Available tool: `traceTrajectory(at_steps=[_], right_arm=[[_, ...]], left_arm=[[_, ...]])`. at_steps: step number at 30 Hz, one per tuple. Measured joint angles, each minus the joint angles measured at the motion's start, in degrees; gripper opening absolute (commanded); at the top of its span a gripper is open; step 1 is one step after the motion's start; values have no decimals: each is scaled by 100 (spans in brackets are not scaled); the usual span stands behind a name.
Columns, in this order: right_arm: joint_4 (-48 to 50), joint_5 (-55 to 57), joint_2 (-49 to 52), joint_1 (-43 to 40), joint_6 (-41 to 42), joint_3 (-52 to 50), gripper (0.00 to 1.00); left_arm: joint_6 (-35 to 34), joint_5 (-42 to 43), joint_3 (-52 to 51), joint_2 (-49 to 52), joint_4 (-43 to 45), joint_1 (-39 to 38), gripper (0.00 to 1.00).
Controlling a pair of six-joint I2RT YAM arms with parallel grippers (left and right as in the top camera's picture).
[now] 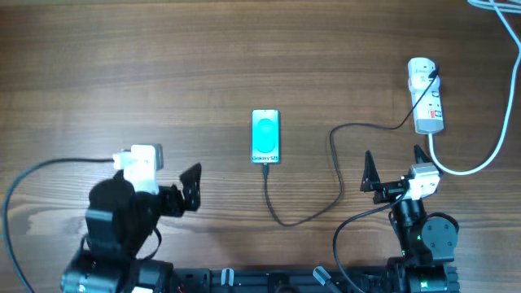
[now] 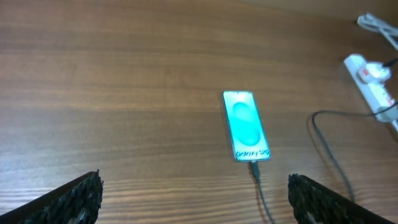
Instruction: Plug charger to phone and switch on socket
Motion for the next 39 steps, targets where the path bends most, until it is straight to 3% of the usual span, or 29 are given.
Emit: traceTrajectory(at_steps=[7, 13, 20, 32, 39], right_arm=[[2, 0, 0, 0, 0, 0, 100], [2, 0, 0, 0, 0, 0, 100], [0, 0, 0, 0, 0, 0, 100], [0, 0, 0, 0, 0, 0, 100], [0, 0, 0, 0, 0, 0, 100]], left_arm=[[68, 107, -1558, -1222, 1156, 234, 100], [70, 463, -3126, -2444, 2916, 544, 100], [70, 599, -3875, -2800, 4369, 728, 100], [114, -15, -4015, -2802, 4162, 835, 100], [1165, -396, -4015, -2802, 4129, 855, 100]])
